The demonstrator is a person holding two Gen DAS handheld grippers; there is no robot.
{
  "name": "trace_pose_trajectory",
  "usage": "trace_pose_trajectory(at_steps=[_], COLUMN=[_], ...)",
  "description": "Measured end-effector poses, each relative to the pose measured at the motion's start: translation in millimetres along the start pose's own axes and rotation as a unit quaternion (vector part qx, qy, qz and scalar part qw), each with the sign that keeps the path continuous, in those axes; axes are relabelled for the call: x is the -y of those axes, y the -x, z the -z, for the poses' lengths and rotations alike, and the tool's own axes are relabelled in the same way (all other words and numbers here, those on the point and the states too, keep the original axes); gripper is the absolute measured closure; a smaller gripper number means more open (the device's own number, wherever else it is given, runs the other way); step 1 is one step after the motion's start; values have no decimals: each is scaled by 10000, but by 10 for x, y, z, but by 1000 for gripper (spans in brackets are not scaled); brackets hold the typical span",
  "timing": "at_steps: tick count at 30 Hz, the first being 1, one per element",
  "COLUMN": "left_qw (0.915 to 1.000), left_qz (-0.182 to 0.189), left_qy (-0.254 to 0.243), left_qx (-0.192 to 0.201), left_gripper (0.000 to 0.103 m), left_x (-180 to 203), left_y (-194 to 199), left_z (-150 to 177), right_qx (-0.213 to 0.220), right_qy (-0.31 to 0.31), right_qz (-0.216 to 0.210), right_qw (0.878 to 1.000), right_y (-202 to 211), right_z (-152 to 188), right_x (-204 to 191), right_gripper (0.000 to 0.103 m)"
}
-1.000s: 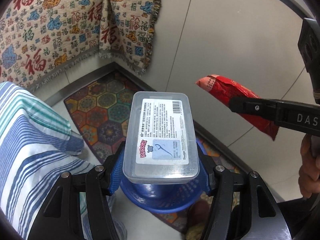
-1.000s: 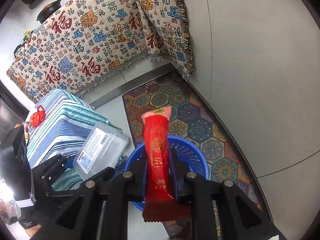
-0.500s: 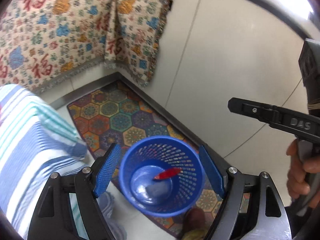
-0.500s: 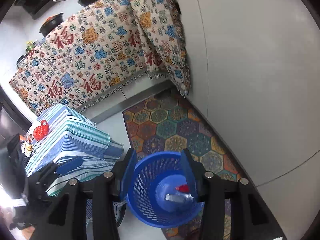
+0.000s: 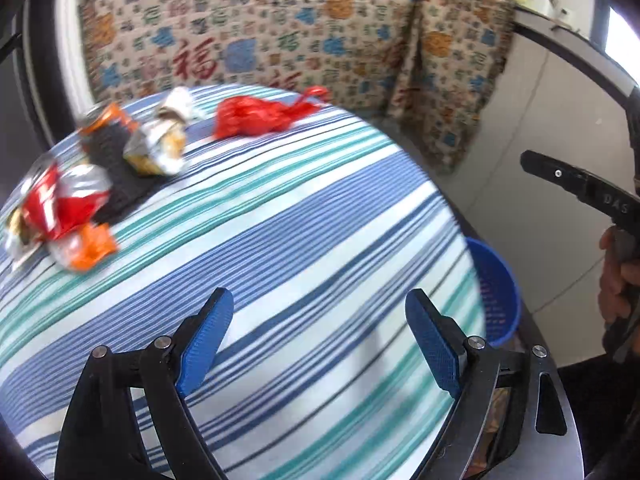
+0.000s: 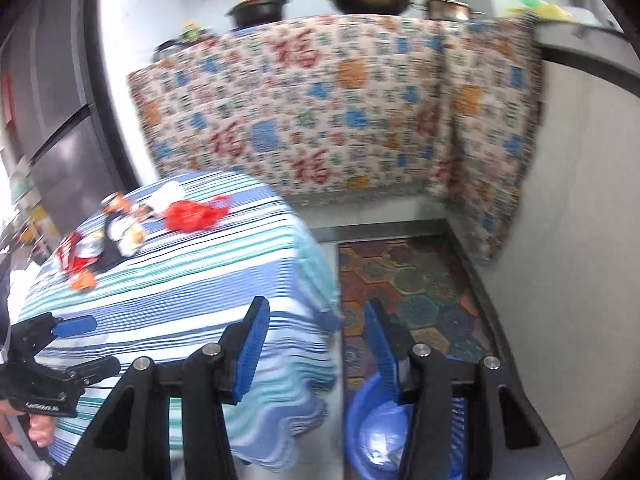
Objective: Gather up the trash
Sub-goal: 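Open both tools to drop the box and wrapper into the wastebasket, then grasp the gold-wrapped package with the left tool while the right tool grasps the orange-and-white bag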
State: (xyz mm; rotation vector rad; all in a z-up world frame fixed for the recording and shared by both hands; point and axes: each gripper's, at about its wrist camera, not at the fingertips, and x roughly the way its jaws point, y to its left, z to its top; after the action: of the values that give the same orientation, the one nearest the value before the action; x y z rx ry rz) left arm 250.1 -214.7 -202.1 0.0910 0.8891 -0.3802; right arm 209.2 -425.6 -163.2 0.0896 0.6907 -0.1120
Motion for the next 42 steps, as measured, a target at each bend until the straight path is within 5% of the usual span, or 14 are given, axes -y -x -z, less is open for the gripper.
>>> trace_pose_trajectory(at_steps=[7,13,21,27,33,38,42], left_qw=[9958,9904,9828,9880,9867,9869,9886], left_qz=[-742,-1002,-1338,-1312,-1318,-1319,-1129], left_qy=[529,953,1266,768,936,581,632], left_qx=[14,-22,-144,-266,188,730,769], left_gripper=[14,14,10,1,7,8,24], left_x=[-925,-1406,-1972,-2319,-2566,-2453,-2487], left_y=[190,222,215,25,177,418,391], left_z=[243,331,363,154,47,-111,-183], right_qx=[-504,-799,-914,-897,-896,-842,-800], right_qy=[687,1142,1212,1394,1325,1286,1245], right_qz=[-772,-740,-742,-692,-701,-631,-586], right_qw=[9934,9875,9856,9837,9846,9861,9873], right_y=[-482,-703,-787,-795,-808,-849,-868], right_z=[175,388,413,413,395,377,378], right_x=[-1140,-1620,-1676,-1717,-1617,-1612,-1643], right_gripper=[53,53,50,46,46,43,41])
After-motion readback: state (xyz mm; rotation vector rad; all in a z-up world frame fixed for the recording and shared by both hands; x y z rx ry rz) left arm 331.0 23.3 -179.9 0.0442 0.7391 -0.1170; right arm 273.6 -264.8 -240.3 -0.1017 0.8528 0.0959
